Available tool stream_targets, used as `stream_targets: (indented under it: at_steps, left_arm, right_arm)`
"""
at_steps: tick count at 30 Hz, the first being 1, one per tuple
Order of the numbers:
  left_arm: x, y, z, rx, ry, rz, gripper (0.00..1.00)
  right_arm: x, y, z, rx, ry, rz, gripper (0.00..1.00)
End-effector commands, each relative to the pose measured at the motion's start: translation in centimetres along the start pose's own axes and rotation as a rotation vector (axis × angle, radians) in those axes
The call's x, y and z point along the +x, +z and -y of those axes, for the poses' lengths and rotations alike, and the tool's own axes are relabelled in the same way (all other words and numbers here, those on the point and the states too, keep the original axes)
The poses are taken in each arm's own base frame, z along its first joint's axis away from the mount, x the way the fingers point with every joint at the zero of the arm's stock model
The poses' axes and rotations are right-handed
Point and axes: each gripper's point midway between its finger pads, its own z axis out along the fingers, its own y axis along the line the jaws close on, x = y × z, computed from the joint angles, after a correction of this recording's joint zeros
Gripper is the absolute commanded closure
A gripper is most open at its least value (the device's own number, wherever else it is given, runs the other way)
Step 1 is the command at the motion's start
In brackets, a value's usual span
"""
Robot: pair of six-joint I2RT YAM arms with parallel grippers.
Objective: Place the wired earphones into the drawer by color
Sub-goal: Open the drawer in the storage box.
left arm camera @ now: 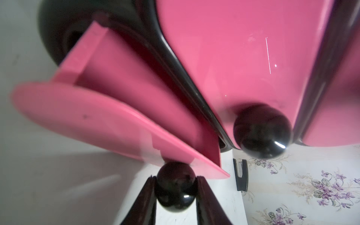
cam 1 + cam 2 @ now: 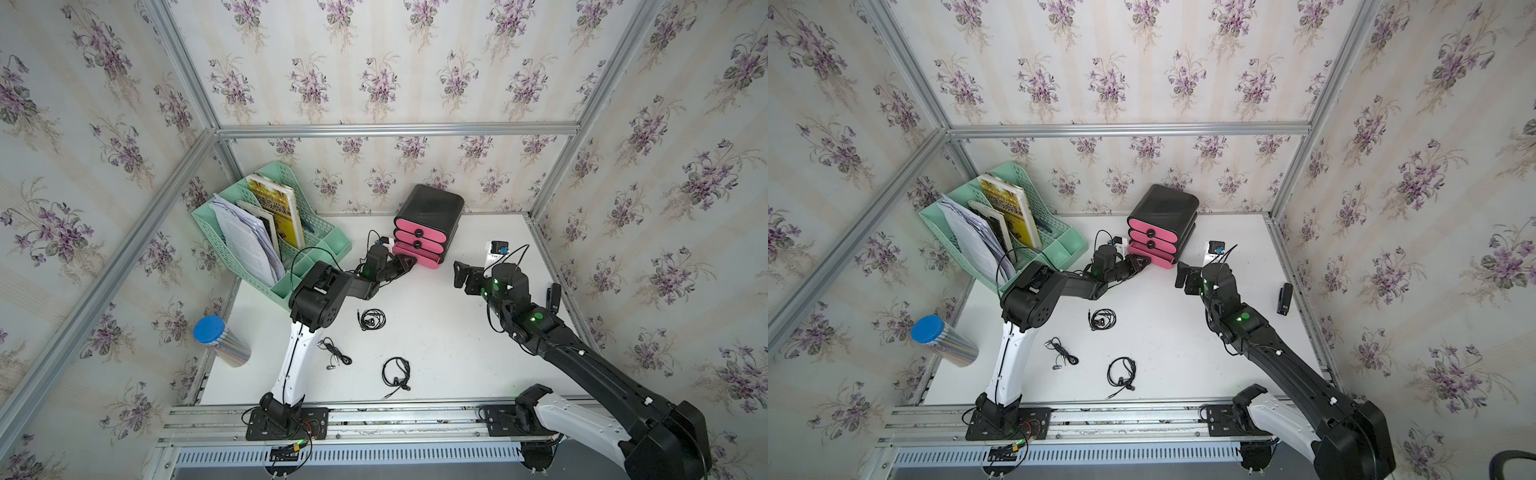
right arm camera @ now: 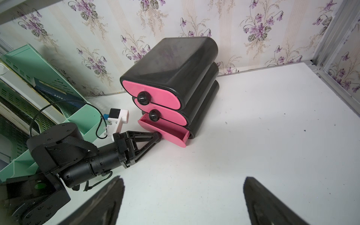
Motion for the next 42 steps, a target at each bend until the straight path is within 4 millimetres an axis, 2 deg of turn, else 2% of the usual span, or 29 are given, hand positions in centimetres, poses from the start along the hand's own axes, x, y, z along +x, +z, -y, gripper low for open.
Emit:
stream_targets:
  at_steps: [1, 14, 23, 37, 39, 42]
  left_arm:
    - [-0.5, -0.6, 1.3, 0.037, 0.016, 0.027, 0.71]
    - [0.9, -2.9, 1.5, 0.032, 0.018, 0.027, 0.72]
    - [1.3, -4.1, 2.0, 0.031, 0.025, 0.030, 0.72]
    - [2.3, -5.6, 1.6, 0.011, 0.024, 0.028, 0.72]
    - [2.3, -5.5, 1.5, 0.009, 0.024, 0.027, 0.69]
    - [2.4, -5.5, 1.4, 0.002, 0.020, 0.023, 0.59]
  right_arm:
    - [0.0, -0.1, 0.1, 0.005, 0.002, -0.001, 0.00]
    - [0.1, -0.2, 0.0, -0.002, 0.009, -0.004, 0.00]
    - [-0.2, -0.3, -0.1, -0.007, 0.010, 0.002, 0.00]
    - [-0.2, -0.2, -0.2, -0.011, 0.009, 0.002, 0.00]
    - [-0.1, -0.1, -0.2, -0.013, 0.007, 0.000, 0.00]
    - [-0.1, -0.1, -0.2, -0.012, 0.008, -0.001, 0.00]
